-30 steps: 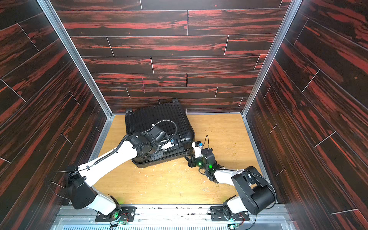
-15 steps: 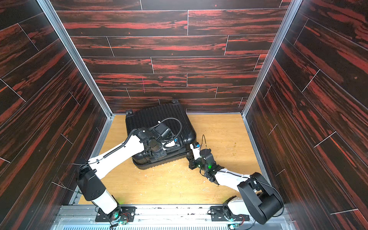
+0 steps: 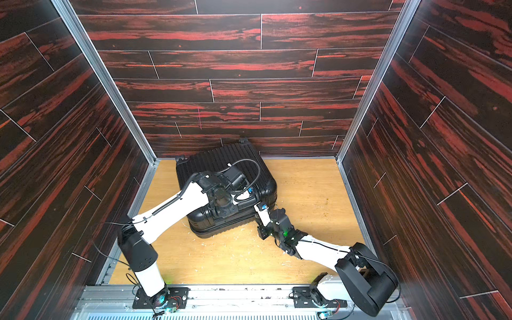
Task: Close the suitcase zippers
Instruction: Zip the zipper on the suitcase.
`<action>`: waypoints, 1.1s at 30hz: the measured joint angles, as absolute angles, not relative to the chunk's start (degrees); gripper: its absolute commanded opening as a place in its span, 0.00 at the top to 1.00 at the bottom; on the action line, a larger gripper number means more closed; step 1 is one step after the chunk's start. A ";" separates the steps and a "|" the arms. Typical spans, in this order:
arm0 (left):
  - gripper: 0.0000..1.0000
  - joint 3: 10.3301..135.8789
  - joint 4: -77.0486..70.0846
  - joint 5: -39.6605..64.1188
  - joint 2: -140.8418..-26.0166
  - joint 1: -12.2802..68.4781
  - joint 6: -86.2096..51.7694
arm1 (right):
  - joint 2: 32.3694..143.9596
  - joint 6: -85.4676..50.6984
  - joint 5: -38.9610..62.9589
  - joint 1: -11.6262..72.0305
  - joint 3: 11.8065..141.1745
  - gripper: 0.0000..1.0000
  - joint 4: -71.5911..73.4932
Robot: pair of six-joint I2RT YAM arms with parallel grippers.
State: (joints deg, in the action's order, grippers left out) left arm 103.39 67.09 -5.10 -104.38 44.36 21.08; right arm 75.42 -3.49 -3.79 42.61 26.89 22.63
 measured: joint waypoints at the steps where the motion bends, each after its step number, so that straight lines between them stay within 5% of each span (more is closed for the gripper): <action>1: 0.96 103.92 67.42 -5.21 -104.97 44.51 20.47 | 75.42 -2.94 -4.51 42.89 26.89 1.00 22.46; 33: 0.96 133.60 75.31 -5.13 -125.36 45.60 6.96 | 77.67 2.35 -14.46 52.38 32.69 1.00 18.06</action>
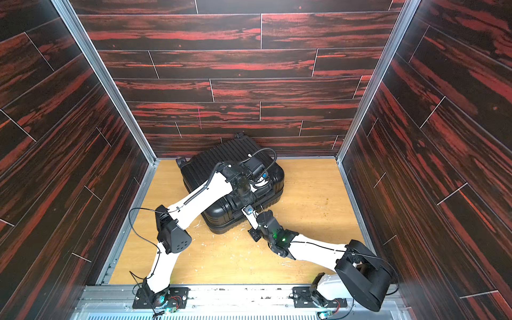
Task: Close the suitcase zippers
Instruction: Zip the zipper on the suitcase.
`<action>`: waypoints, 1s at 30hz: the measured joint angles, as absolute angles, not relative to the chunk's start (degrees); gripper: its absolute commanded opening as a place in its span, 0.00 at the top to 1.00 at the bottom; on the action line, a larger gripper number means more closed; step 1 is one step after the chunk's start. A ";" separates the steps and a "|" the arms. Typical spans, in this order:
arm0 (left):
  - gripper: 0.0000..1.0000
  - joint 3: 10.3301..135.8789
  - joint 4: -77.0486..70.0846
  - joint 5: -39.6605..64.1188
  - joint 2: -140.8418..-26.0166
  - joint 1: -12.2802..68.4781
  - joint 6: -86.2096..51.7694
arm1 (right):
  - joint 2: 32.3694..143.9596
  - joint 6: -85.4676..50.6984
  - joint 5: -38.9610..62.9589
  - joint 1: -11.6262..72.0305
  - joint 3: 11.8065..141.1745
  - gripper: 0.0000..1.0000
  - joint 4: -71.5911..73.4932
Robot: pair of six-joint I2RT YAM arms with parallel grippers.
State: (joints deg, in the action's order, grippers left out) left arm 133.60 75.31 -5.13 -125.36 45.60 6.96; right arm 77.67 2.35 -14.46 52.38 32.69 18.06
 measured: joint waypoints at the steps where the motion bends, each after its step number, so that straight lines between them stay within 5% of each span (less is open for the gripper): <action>1: 0.96 133.88 75.53 -5.19 -125.54 45.60 6.83 | 77.80 2.28 -14.90 52.60 32.69 1.00 18.22; 13: 0.96 134.19 75.46 -5.08 -125.58 45.54 5.76 | 79.59 1.15 -17.06 53.58 28.47 1.00 28.97; 19: 0.96 134.43 64.01 -2.35 -126.78 45.54 1.58 | 80.27 2.50 -9.63 58.78 24.43 1.00 37.82; 30: 0.97 135.83 60.20 -1.80 -127.94 45.21 -1.56 | 81.47 2.61 -8.49 59.35 28.16 1.00 35.31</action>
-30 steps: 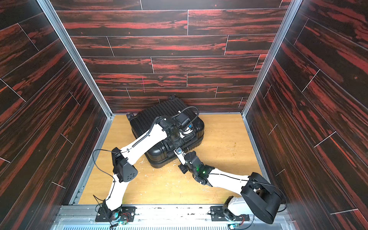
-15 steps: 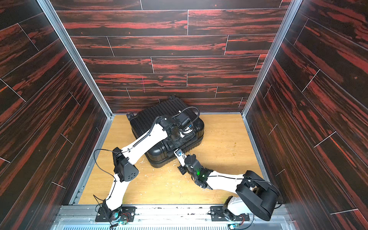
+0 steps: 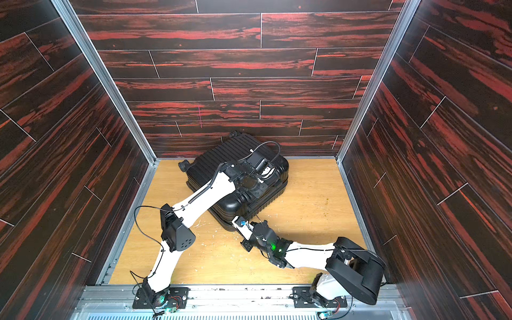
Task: Close the suitcase zippers
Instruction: Zip the zipper on the suitcase.
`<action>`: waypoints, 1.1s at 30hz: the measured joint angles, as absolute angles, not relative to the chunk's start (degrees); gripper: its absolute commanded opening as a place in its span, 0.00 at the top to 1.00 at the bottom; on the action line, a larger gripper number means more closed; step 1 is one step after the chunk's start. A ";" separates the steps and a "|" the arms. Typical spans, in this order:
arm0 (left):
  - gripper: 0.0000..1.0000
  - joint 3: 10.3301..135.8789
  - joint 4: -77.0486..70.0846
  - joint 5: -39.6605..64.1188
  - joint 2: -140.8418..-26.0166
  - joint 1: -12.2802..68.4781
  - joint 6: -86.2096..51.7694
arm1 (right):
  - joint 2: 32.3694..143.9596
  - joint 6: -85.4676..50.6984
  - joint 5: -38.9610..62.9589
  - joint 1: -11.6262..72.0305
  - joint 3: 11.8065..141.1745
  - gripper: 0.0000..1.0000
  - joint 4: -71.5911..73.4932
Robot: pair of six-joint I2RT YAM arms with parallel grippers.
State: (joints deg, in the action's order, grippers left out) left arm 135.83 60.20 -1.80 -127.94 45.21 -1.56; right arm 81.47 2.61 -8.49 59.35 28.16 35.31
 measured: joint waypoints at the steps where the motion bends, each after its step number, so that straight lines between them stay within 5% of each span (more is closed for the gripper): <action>1: 0.97 136.18 60.14 -1.69 -128.22 45.21 -1.96 | 81.78 2.61 -8.56 59.57 28.77 1.00 34.74; 6: 0.97 136.90 59.96 -0.69 -128.90 45.15 -3.95 | 82.89 2.09 -8.86 60.10 30.33 1.00 33.30; 11: 0.61 137.49 59.68 1.15 -129.25 44.64 -4.75 | 83.37 0.19 -11.90 61.12 31.24 1.00 31.62; 14: 0.48 137.47 54.52 1.54 -129.14 44.12 -4.69 | 83.37 -1.26 -13.17 61.80 31.22 1.00 31.00; 26: 0.38 131.13 45.80 0.91 -113.65 37.69 -2.37 | 83.37 -4.56 -13.34 62.15 30.57 1.00 31.27; 33: 0.48 124.46 41.85 -6.04 -105.62 25.34 -4.32 | 83.37 -5.23 -13.37 62.15 30.48 1.00 31.27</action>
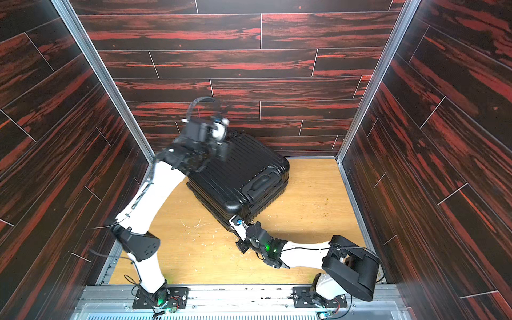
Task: Close the suitcase zippers
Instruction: Zip the zipper on the suitcase, then adjust the suitcase at the center of the board.
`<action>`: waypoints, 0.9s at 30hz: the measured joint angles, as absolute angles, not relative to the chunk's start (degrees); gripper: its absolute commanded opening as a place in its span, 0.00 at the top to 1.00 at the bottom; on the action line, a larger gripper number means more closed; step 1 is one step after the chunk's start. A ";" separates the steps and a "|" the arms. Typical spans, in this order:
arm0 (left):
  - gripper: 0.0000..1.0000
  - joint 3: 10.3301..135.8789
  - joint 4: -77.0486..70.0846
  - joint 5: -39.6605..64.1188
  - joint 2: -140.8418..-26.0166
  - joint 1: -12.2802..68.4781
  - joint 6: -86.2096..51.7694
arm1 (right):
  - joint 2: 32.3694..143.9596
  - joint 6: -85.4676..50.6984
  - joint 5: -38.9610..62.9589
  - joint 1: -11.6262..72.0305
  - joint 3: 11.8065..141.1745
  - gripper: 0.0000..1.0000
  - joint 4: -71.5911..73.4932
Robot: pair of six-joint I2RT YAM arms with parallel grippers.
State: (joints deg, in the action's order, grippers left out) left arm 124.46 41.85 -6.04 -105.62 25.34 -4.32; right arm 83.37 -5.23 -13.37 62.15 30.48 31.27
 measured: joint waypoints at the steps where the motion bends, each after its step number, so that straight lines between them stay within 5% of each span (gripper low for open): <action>1: 0.52 122.76 40.77 -7.20 -105.25 22.44 -4.78 | 83.37 -5.30 -13.39 62.15 30.48 1.00 31.24; 9: 0.53 118.08 38.02 -9.58 -110.69 6.52 -9.02 | 83.31 -5.34 -13.54 62.15 30.48 1.00 30.94; 27: 0.58 135.46 53.15 -3.16 -132.09 3.55 -9.69 | 80.34 -5.32 -15.38 62.41 29.45 1.00 28.14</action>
State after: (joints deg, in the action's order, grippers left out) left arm 135.46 53.15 -3.16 -132.09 3.55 -9.69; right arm 80.34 -5.32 -15.38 62.41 29.45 28.14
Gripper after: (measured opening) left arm 0.445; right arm 0.047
